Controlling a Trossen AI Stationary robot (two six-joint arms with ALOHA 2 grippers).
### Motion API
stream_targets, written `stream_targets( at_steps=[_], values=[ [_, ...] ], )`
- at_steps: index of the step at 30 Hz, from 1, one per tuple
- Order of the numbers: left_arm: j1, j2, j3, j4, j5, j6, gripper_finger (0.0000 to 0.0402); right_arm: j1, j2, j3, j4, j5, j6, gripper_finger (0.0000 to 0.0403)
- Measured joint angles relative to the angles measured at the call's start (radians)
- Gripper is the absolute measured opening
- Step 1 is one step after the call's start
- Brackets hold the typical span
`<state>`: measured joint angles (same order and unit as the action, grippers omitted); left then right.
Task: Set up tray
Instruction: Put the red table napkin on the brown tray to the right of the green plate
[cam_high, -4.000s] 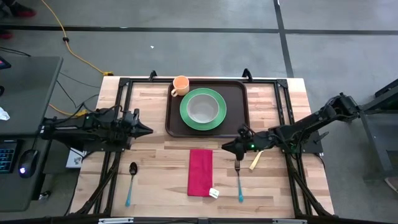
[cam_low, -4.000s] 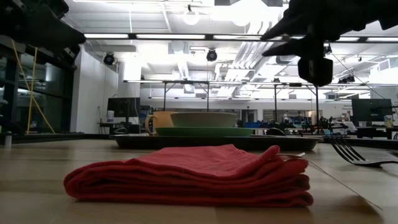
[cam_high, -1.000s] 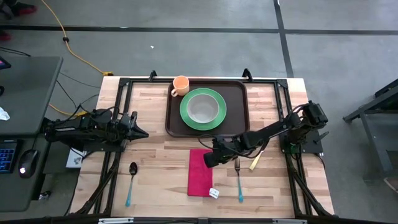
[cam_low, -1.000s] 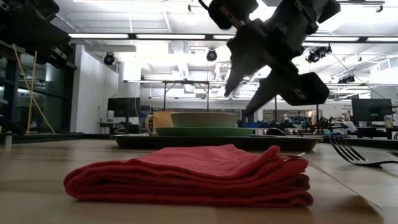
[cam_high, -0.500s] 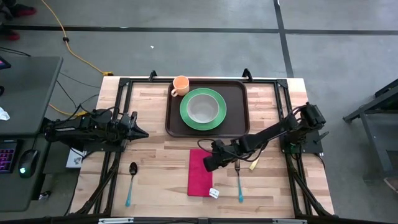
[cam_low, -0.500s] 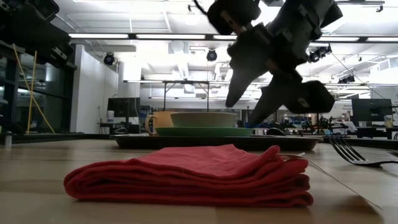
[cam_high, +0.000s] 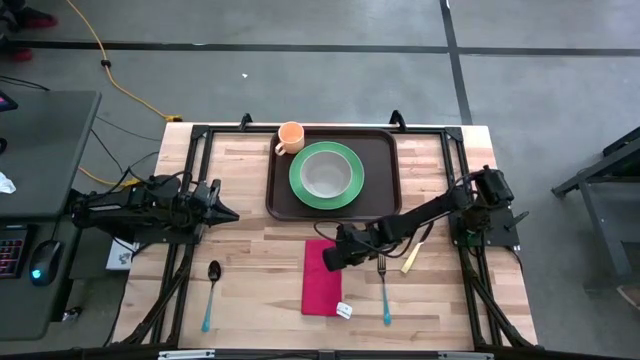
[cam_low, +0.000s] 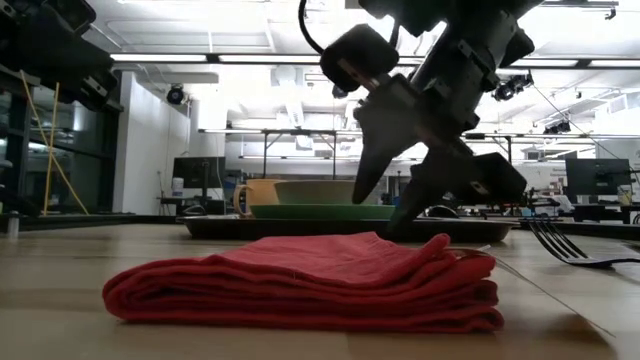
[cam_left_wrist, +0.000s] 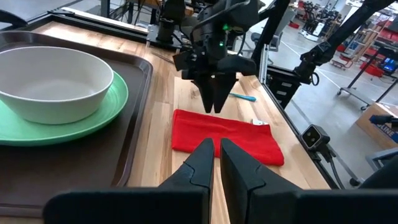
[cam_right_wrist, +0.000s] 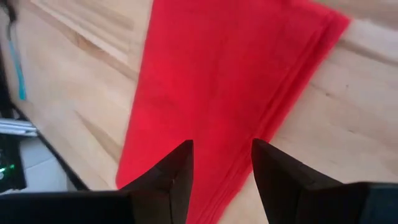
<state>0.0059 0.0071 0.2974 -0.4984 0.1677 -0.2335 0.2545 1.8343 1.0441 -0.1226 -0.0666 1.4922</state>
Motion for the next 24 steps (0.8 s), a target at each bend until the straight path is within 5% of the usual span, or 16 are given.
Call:
stream_targets(
  at_steps=[24],
  values=[
    [0.000,0.000,0.000,-0.001,0.000,0.000,0.0056,0.000,0.009,0.000,-0.069,0.009,0.027,0.0139]
  ],
)
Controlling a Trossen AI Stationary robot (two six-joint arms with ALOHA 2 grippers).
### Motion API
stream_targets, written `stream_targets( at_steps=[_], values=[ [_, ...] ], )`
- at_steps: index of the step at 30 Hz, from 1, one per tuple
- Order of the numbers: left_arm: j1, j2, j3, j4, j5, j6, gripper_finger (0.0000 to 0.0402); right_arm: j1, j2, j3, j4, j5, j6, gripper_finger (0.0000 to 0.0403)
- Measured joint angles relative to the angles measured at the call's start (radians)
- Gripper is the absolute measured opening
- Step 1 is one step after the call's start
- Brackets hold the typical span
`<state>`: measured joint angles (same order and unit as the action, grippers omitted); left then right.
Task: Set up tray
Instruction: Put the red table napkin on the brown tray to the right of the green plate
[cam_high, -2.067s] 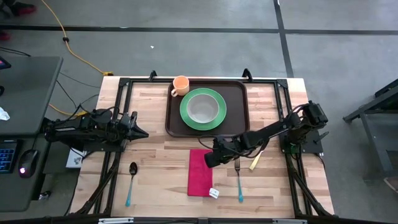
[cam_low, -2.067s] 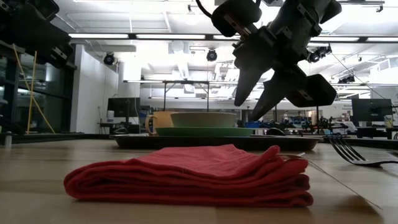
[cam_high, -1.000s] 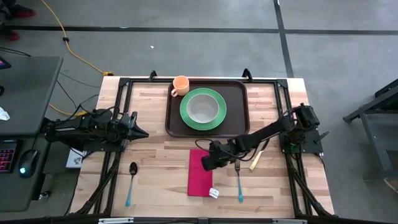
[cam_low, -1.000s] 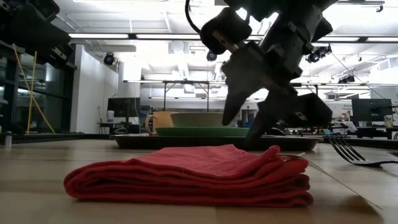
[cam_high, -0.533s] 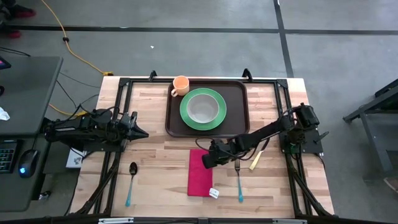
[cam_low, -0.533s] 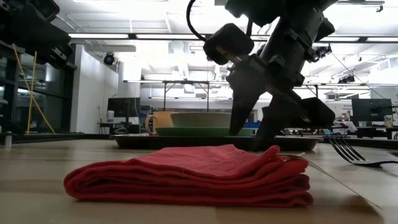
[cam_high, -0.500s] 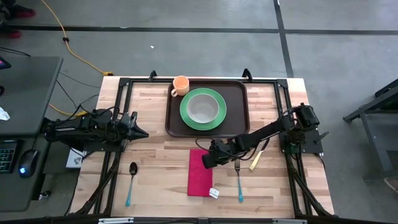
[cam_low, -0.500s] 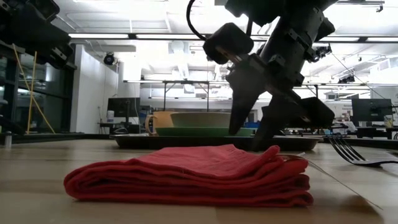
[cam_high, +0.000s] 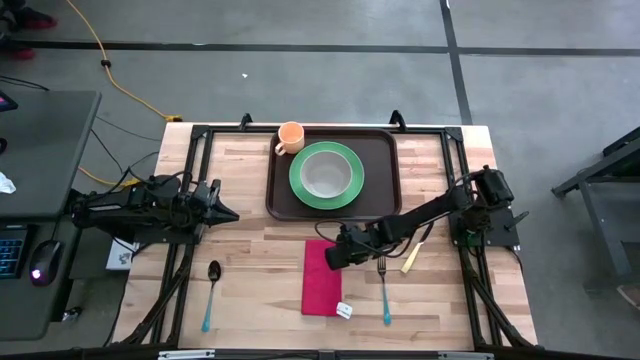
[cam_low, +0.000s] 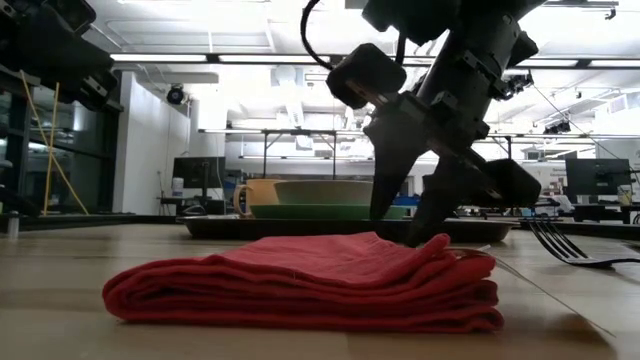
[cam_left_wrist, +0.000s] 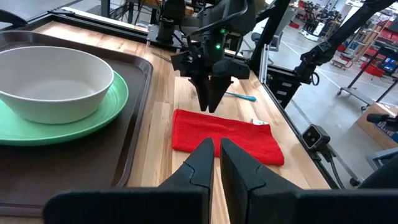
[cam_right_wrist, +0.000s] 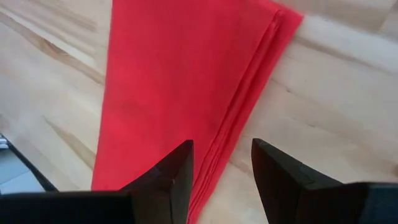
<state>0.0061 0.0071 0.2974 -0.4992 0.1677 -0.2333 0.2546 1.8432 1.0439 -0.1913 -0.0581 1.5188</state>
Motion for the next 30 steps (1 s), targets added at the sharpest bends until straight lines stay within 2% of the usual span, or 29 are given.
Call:
stream_targets(
  at_steps=[7,22,26,30],
  values=[
    [0.000,0.000,0.000,0.000,0.001,0.000,0.0056,0.002,0.092,0.007,0.168,-0.106,0.027,0.0139],
    [0.000,0.000,0.000,0.000,0.000,0.000,0.0056,0.003,0.112,0.006,0.187,-0.096,0.056,0.0139],
    [0.000,0.000,0.000,0.000,0.000,0.000,0.0056,0.003,0.113,0.006,0.180,-0.094,0.056,0.0119],
    [0.000,0.000,0.000,0.000,0.000,0.000,0.0056,0.003,0.114,0.005,0.172,-0.088,0.053,0.0081]
  ],
)
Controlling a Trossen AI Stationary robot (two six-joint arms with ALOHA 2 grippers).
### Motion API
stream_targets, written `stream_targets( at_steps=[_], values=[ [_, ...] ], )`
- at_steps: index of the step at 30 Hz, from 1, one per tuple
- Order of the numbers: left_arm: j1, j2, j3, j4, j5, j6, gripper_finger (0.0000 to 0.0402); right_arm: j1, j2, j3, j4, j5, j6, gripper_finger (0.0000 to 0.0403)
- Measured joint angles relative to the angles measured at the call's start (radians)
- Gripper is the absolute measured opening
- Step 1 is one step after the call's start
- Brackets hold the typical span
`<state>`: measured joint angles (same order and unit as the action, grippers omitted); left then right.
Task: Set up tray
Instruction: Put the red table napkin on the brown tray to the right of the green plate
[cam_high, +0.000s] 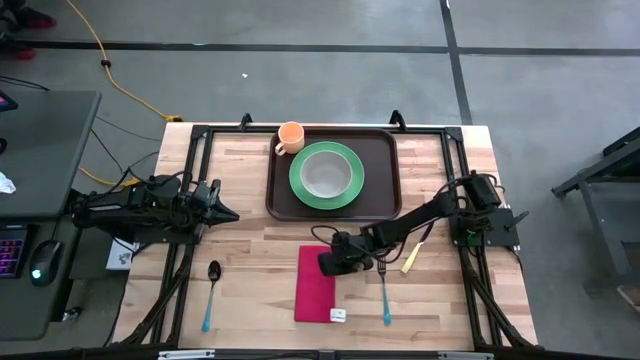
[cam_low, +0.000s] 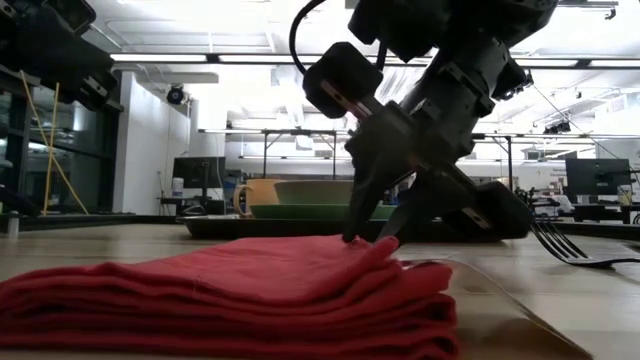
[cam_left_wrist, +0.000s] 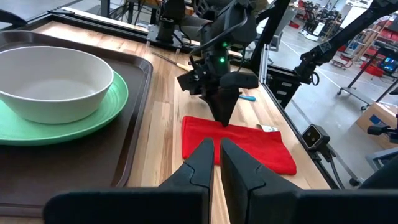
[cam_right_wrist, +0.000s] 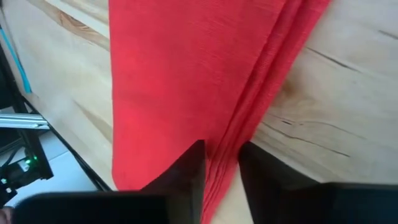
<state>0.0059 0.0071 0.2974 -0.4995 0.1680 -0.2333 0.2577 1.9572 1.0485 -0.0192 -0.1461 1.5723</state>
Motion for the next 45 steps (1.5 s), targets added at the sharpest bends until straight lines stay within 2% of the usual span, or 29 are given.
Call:
stream_targets(
  at_steps=[6,8,35,45],
  values=[
    [0.000,0.000,0.000,0.000,0.000,0.000,0.0056,0.000,0.002,-0.001,-0.002,0.017,-0.009,0.0014],
    [0.000,0.000,0.000,0.000,0.000,0.000,0.0056,0.000,0.002,-0.001,-0.002,0.020,-0.014,0.0005],
    [0.000,0.000,0.000,-0.001,0.000,0.000,0.0056,0.000,-0.010,-0.002,0.006,0.029,-0.006,0.0000],
    [0.000,0.000,0.000,0.000,0.000,0.000,0.0056,-0.001,-0.092,-0.005,-0.106,0.070,-0.024,0.0000]
  ],
)
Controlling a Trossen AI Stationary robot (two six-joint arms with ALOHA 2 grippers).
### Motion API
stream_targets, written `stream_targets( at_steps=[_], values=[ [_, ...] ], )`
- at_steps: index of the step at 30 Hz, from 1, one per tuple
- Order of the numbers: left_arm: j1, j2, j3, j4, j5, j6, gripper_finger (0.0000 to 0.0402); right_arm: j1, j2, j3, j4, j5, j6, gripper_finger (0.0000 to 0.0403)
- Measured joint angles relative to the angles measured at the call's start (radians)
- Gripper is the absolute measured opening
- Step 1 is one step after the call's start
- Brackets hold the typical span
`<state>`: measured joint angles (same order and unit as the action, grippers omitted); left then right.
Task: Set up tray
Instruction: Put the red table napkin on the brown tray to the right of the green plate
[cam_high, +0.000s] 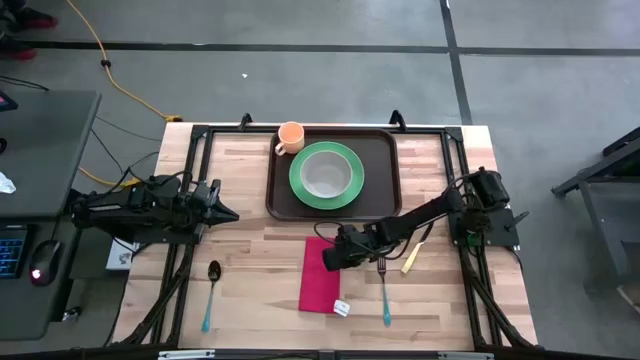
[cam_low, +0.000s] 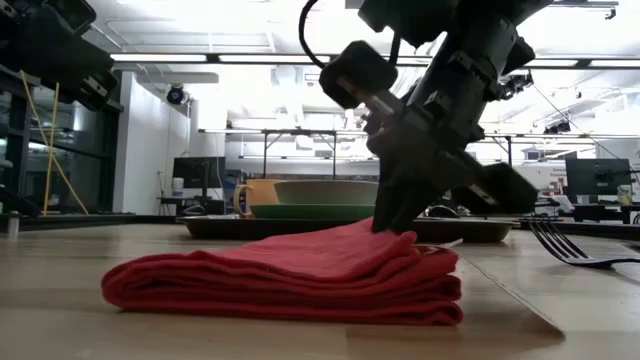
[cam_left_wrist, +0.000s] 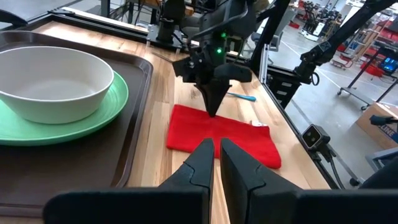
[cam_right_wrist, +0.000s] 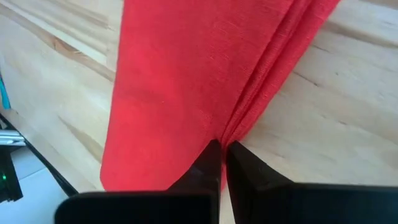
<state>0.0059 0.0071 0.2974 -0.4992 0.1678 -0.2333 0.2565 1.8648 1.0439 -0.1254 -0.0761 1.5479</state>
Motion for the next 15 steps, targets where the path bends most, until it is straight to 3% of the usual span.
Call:
stream_targets(
  at_steps=[15],
  values=[
    [0.000,0.000,0.000,0.003,-0.005,0.000,0.0056,0.001,-0.054,0.003,-0.036,-0.005,-0.011,0.0000]
  ],
)
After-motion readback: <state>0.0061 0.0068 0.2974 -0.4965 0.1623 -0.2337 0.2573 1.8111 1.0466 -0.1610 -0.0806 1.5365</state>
